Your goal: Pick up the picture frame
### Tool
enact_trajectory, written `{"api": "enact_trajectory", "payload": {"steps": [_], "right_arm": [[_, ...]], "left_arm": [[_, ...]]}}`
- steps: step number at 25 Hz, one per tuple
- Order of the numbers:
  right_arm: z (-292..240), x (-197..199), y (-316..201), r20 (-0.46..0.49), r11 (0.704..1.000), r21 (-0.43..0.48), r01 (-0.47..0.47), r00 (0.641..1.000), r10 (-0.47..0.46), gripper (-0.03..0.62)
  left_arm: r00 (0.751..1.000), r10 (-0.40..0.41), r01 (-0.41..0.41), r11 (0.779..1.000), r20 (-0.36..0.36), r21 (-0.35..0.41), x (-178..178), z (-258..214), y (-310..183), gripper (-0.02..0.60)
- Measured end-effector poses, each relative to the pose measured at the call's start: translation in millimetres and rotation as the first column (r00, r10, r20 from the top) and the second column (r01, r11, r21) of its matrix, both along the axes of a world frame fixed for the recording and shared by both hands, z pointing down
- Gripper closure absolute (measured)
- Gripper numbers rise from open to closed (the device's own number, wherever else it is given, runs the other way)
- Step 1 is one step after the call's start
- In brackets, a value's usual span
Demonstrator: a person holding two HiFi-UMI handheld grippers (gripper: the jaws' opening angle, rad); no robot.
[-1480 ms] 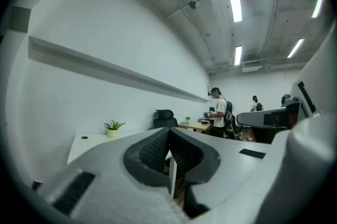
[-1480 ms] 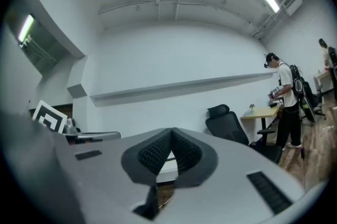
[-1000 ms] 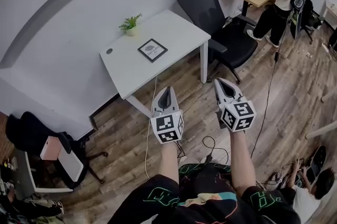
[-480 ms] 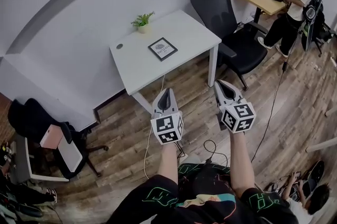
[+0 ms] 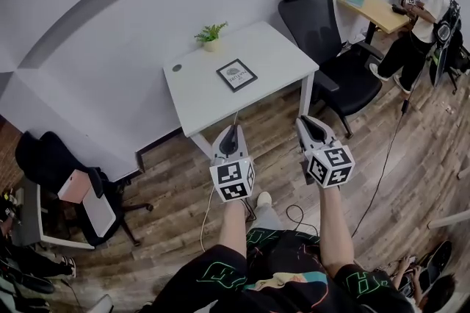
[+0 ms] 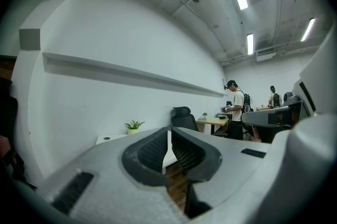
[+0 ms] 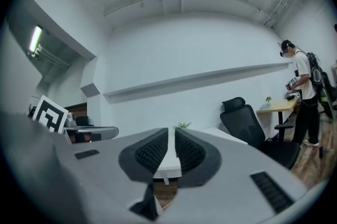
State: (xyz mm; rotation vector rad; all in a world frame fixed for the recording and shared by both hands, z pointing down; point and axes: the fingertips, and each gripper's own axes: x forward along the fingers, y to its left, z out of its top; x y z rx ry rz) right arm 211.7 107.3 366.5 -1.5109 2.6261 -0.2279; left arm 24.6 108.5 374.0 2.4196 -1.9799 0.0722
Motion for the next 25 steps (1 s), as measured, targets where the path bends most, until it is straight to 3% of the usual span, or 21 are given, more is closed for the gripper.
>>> {"api": "enact_trajectory", "payload": {"steps": [12,19,25], "right_arm": [[10.7,-14.7,-69.9,-0.003,1.000,-0.002,0.029,1.000,-0.029,0.531],[15.9,-33.4,-132.5,-0.005,0.999,-0.009,0.054,0.999,-0.054,0.516],[18.0,-49.0,-189.4,0.027,0.998,-0.020,0.063,0.998,-0.062,0.493]], "left_arm": [[1.000,-0.007,0.006,1.000,-0.025,-0.021,-11.0,15.7,-64.1,0.523],[0.999,-0.021,0.019,0.999,-0.048,-0.040,-26.4,23.9,-125.0,0.506],[0.994,0.019,-0.028,0.996,-0.103,-0.084,-32.6,36.5,-175.7,0.471]]}}
